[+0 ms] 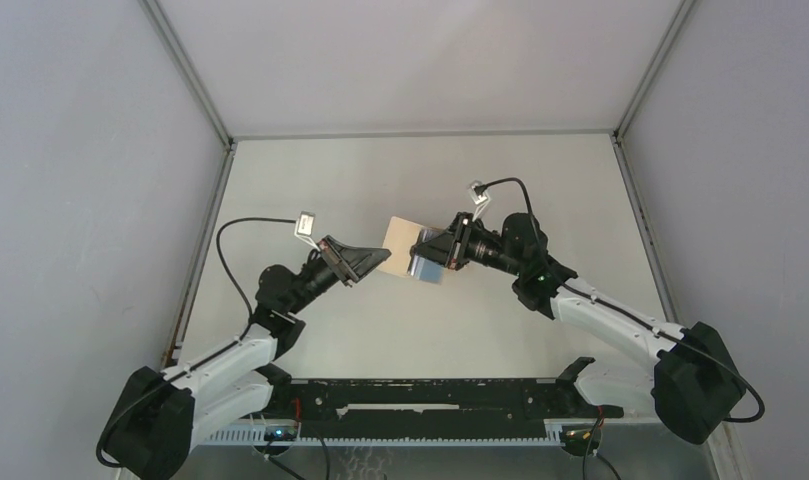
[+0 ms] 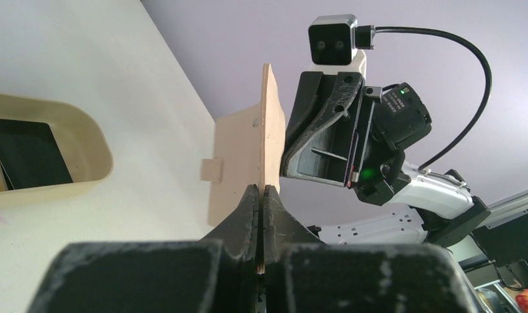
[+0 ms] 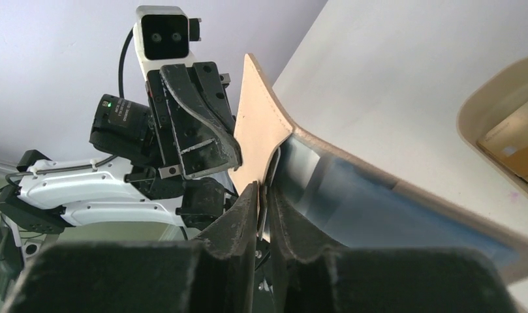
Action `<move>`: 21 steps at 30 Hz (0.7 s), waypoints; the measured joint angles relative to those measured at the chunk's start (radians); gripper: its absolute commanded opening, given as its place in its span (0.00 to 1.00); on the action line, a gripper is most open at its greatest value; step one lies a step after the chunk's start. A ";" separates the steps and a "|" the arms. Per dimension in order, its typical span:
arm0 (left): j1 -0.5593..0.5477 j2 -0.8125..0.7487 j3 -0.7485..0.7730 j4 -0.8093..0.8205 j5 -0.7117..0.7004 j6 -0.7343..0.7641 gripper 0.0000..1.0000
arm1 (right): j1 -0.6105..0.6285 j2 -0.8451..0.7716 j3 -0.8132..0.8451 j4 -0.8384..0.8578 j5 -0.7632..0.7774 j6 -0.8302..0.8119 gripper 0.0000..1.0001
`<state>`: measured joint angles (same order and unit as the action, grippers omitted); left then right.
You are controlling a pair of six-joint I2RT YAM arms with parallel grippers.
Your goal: Take the credit cards out of the card holder
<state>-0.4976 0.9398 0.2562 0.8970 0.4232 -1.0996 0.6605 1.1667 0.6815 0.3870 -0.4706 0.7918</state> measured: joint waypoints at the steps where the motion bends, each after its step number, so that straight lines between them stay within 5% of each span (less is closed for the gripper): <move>1: 0.000 0.003 0.000 0.003 0.001 0.000 0.00 | -0.003 -0.003 0.000 0.000 -0.002 0.000 0.16; 6: 0.000 0.015 -0.006 0.025 0.003 0.000 0.00 | -0.010 -0.008 0.000 -0.001 -0.004 0.000 0.00; 10: 0.000 0.024 -0.013 0.034 0.003 -0.002 0.00 | -0.011 -0.008 -0.003 -0.002 -0.010 0.002 0.00; 16: 0.000 0.033 -0.013 0.043 0.003 -0.003 0.00 | -0.011 -0.008 -0.005 -0.002 -0.011 0.003 0.23; 21: 0.000 0.055 -0.013 0.063 0.003 -0.011 0.00 | -0.011 -0.004 -0.005 -0.001 -0.016 0.003 0.28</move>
<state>-0.4976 0.9943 0.2428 0.9600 0.4263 -1.1110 0.6495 1.1625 0.6762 0.3859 -0.4862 0.7952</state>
